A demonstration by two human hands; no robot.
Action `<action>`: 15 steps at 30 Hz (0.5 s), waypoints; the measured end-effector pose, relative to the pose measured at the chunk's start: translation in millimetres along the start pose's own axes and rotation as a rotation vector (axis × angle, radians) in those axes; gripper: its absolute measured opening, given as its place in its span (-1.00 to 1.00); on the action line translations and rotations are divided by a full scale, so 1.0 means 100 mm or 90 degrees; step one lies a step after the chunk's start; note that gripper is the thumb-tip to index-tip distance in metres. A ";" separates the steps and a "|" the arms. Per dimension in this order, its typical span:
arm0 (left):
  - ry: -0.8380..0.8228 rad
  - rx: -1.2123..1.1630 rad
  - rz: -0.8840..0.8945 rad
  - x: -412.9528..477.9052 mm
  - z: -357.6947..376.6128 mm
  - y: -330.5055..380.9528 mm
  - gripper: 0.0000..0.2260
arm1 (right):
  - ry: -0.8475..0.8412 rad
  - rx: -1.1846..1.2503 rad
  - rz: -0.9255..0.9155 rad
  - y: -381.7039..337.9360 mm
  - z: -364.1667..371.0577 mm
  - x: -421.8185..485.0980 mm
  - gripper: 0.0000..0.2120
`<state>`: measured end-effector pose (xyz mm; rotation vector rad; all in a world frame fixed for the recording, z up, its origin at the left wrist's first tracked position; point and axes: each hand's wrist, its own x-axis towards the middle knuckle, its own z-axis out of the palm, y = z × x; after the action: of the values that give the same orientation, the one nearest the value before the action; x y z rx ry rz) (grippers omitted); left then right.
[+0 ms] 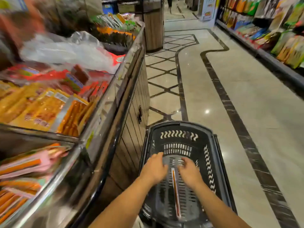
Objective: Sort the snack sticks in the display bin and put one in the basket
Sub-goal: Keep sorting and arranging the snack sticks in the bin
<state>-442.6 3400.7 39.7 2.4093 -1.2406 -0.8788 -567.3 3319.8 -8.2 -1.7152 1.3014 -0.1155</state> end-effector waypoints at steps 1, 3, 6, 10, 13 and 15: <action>0.032 0.052 0.023 -0.13 -0.15 0.04 -0.50 | 0.021 -0.023 -0.035 -0.17 -0.08 -0.16 -0.56; 0.109 0.141 0.079 -0.41 -0.43 0.13 -0.49 | 0.075 -0.093 -0.118 -0.47 -0.22 -0.50 -0.57; 0.228 0.249 0.164 -0.86 -0.82 0.29 -0.46 | 0.174 -0.215 -0.253 -0.88 -0.44 -0.98 -0.57; 0.363 0.316 0.250 -1.45 -1.35 0.41 -0.47 | 0.225 -0.264 -0.356 -1.41 -0.70 -1.53 -0.51; 0.472 0.359 0.274 -1.84 -1.74 0.38 -0.50 | 0.252 -0.267 -0.421 -1.78 -0.79 -1.91 -0.49; 0.531 0.365 0.278 -2.12 -1.99 0.31 -0.53 | 0.252 -0.269 -0.462 -2.02 -0.79 -2.15 -0.52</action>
<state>-429.6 3550.7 291.2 2.2781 -1.6436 0.6355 -562.7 3438.7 273.1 -2.5690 0.9411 -0.6649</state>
